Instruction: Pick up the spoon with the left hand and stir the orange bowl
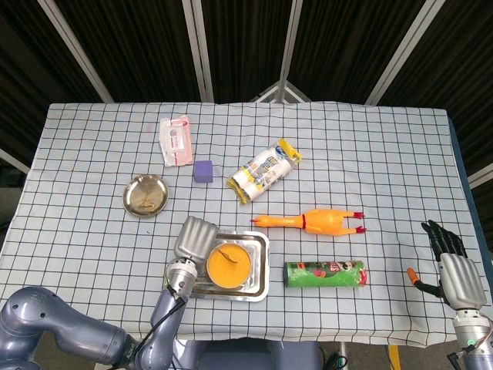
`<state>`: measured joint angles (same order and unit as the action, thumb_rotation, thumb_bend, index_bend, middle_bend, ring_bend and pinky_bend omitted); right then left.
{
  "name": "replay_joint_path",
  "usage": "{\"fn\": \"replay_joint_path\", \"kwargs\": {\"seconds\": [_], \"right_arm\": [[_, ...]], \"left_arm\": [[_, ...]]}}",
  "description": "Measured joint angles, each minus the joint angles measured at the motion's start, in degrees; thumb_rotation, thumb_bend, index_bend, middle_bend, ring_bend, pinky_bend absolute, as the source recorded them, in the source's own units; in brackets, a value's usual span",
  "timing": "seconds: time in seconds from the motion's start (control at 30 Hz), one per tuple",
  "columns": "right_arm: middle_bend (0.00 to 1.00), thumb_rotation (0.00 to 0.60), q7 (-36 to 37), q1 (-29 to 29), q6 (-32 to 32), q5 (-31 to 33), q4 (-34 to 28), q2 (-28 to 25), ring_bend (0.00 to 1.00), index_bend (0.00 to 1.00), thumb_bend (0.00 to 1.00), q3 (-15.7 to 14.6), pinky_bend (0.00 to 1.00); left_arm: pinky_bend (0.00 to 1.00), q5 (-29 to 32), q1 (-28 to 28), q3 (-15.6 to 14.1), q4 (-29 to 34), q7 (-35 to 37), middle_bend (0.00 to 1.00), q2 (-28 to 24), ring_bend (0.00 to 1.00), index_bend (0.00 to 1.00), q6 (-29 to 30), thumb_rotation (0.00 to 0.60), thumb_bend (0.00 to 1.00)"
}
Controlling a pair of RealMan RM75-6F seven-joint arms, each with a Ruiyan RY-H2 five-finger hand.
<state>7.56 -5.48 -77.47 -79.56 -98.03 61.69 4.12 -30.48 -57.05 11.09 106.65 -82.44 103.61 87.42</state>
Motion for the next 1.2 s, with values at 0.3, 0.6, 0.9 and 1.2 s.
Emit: {"fn": "replay_joint_path", "kwargs": {"seconds": [0.3,0.6,0.9,1.2], "right_arm": [[0.00,0.600,0.1,0.0,0.1,0.2,-0.2,-0.1,0.00,0.00,0.37,0.0,0.00],[0.00,0.600,0.7,-0.1,0.4,0.3,-0.2,-0.2,0.00,0.00,0.37,0.1,0.00],[0.00,0.600,1.0,-0.1,0.7,0.4,-0.4,-0.3,0.00,0.00,0.37,0.0,0.00],[0.00,0.600,1.1,-0.2,0.8,0.4,-0.6,-0.4,0.00,0.00,0.37,0.0,0.00]], "left_arm": [[0.91,-4.7,-2.4,-4.2,-1.3,-5.4,0.99,-1.0,0.88,0.79,-0.6,0.600,0.99],[0.92,-7.8,-5.2,-6.9,-4.2,-11.2,0.99,0.2,0.89,0.80,-1.4,0.600,0.99],[0.92,-9.6,-6.2,-6.9,-7.4,-14.4,0.99,3.4,0.89,0.80,0.5,0.600,0.99],[0.92,-9.8,-6.6,-6.8,-9.8,-16.1,0.99,5.6,0.89,0.80,0.4,0.600,0.99]]}}
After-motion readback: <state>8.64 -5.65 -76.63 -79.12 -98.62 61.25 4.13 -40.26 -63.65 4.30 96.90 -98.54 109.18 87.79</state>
